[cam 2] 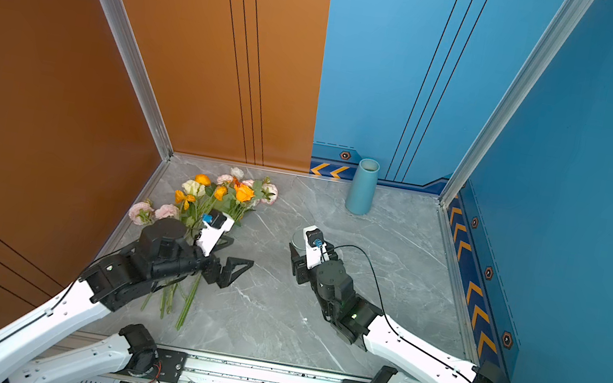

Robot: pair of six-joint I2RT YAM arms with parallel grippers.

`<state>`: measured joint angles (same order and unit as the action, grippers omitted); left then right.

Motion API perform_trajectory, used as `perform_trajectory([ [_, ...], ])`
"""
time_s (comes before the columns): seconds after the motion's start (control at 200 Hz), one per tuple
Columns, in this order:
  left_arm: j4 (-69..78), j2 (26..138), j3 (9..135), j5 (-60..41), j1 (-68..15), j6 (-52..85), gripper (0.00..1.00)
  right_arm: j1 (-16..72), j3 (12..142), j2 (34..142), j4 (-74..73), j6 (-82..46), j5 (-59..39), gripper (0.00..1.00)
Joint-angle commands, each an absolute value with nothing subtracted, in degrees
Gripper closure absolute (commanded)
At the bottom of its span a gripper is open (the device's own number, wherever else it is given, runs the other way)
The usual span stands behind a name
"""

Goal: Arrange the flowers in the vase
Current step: 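Carry the glass vase toward the robot and set it on the table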

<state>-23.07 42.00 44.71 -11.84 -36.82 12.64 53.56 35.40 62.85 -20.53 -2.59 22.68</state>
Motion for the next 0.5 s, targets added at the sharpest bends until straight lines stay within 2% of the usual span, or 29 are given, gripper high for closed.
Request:
perform_trajectory([
  [0.0,-26.36,37.16,41.35,-15.27,-36.78,18.04,0.02,54.46,34.48,62.32,-28.01,-4.00,25.13,0.58],
  [0.215,-27.44,33.18,37.89,-17.35,-36.83,23.49,0.02,54.58,32.52,65.24,-32.47,-4.57,25.63,0.58],
  [0.496,-28.75,35.14,38.89,-16.18,-37.00,23.90,0.02,54.23,30.32,69.23,-40.92,-5.47,25.58,0.57],
])
